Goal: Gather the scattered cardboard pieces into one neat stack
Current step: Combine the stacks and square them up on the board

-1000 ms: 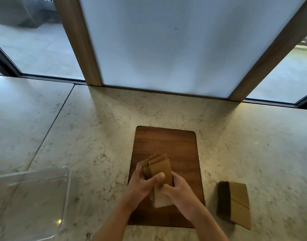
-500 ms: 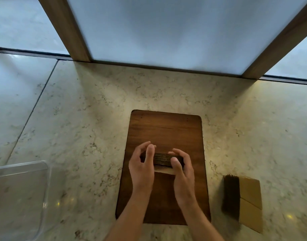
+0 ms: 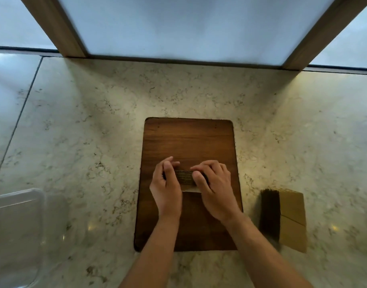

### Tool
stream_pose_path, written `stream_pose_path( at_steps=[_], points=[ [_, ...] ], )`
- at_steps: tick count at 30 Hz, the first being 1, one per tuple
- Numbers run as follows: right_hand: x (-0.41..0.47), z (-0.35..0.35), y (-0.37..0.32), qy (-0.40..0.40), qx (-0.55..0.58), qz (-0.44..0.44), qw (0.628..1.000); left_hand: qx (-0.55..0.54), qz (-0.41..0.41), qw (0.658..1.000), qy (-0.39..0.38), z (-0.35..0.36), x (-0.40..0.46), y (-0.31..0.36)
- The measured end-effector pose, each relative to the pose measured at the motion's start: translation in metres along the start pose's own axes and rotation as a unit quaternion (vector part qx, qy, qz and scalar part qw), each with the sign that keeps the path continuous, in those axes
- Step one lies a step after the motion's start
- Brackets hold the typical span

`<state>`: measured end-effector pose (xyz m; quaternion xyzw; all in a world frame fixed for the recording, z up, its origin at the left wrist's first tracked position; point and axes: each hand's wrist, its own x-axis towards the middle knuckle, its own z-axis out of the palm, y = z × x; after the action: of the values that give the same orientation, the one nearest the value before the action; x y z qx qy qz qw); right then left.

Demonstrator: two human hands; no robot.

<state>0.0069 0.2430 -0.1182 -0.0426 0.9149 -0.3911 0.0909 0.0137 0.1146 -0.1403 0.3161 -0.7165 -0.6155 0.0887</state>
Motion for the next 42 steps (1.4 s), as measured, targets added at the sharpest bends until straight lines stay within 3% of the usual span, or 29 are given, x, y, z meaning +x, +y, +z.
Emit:
stream_pose_path(
  at_steps=[4, 6, 8, 10, 12, 14, 16, 19, 21, 26, 33, 38, 42],
  points=[
    [0.008, -0.020, -0.011, -0.154, -0.238, -0.110, 0.953, 0.001, 0.003, 0.999, -0.039, -0.004, 0.001, 0.000],
    [0.012, -0.017, -0.028, -0.169, -0.283, -0.133, 0.935, 0.005, 0.007, 0.999, -0.047, -0.011, -0.001, 0.003],
    [0.013, -0.027, -0.040, -0.170, -0.266, -0.119, 0.941, -0.016, -0.003, 0.998, -0.064, -0.018, -0.004, 0.013],
    [0.003, -0.048, -0.046, -0.132, -0.168, -0.054, 0.975, -0.075, -0.022, 0.995, -0.066, -0.027, -0.009, 0.021],
    [-0.021, -0.081, -0.043, -0.057, 0.019, 0.047, 0.997, -0.121, -0.030, 0.991, -0.047, -0.033, -0.020, 0.029],
    [-0.055, -0.116, -0.032, 0.004, 0.233, 0.132, 0.963, -0.123, -0.028, 0.990, -0.063, -0.030, -0.040, 0.034],
    [-0.095, -0.154, -0.012, 0.068, 0.359, 0.187, 0.912, -0.129, -0.030, 0.982, -0.136, -0.010, -0.069, 0.037],
    [-0.135, -0.186, 0.023, 0.135, 0.455, 0.264, 0.840, -0.135, -0.071, 0.952, -0.265, 0.032, -0.112, 0.038],
    [-0.147, -0.189, 0.038, 0.146, 0.466, 0.309, 0.816, -0.137, -0.116, 0.925, -0.336, 0.058, -0.134, 0.039],
    [-0.151, -0.187, 0.057, 0.123, 0.438, 0.330, 0.827, -0.140, -0.194, 0.886, -0.398, 0.104, -0.170, 0.035],
    [-0.140, -0.172, 0.056, 0.088, 0.341, 0.326, 0.877, -0.186, -0.291, 0.865, -0.365, 0.116, -0.172, 0.034],
    [-0.140, -0.168, 0.050, 0.093, 0.241, 0.313, 0.914, -0.194, -0.307, 0.846, -0.391, 0.118, -0.170, 0.028],
    [-0.138, -0.169, 0.044, 0.082, 0.158, 0.303, 0.936, -0.161, -0.301, 0.858, -0.385, 0.117, -0.171, 0.026]
  ],
)
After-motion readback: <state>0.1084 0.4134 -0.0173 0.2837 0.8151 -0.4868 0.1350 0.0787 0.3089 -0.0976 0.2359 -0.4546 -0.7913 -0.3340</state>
